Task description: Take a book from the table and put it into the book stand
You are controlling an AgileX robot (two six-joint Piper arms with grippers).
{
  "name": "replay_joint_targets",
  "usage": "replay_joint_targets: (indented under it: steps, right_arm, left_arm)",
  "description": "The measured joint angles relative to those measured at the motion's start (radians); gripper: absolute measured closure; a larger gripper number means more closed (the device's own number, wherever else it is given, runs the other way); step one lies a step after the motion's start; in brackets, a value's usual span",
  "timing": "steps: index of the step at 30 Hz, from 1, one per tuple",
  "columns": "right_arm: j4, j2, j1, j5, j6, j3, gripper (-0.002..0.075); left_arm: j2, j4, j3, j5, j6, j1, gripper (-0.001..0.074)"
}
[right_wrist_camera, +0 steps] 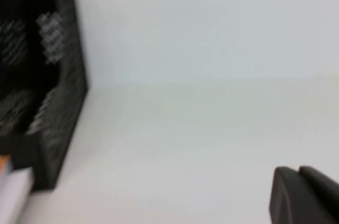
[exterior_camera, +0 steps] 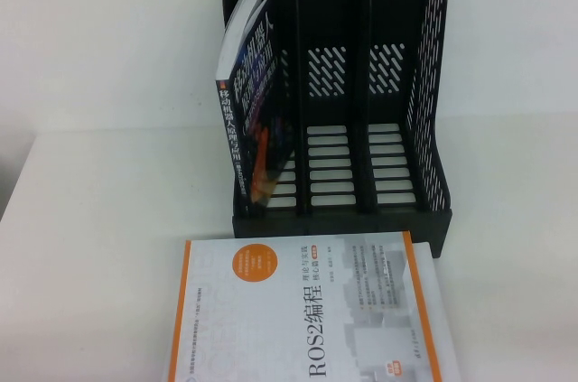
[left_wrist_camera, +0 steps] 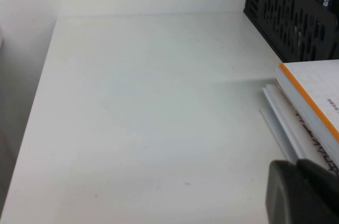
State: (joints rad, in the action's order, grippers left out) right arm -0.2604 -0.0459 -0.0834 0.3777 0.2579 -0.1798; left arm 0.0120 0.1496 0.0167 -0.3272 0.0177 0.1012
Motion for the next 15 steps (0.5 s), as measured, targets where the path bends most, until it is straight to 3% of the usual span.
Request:
replay_joint_targets:
  steps: [5,15]
  right_arm:
    - [0.048,0.054,0.104,-0.163,-0.032,0.166,0.0727]
    - [0.173,0.058,0.082,-0.033,-0.117,0.202,0.0728]
  left_arm:
    - [0.000,0.000,0.000,0.000,0.000,0.000,0.0737]
    - [0.000,0.000,-0.001,-0.002,0.000,0.000,0.0737]
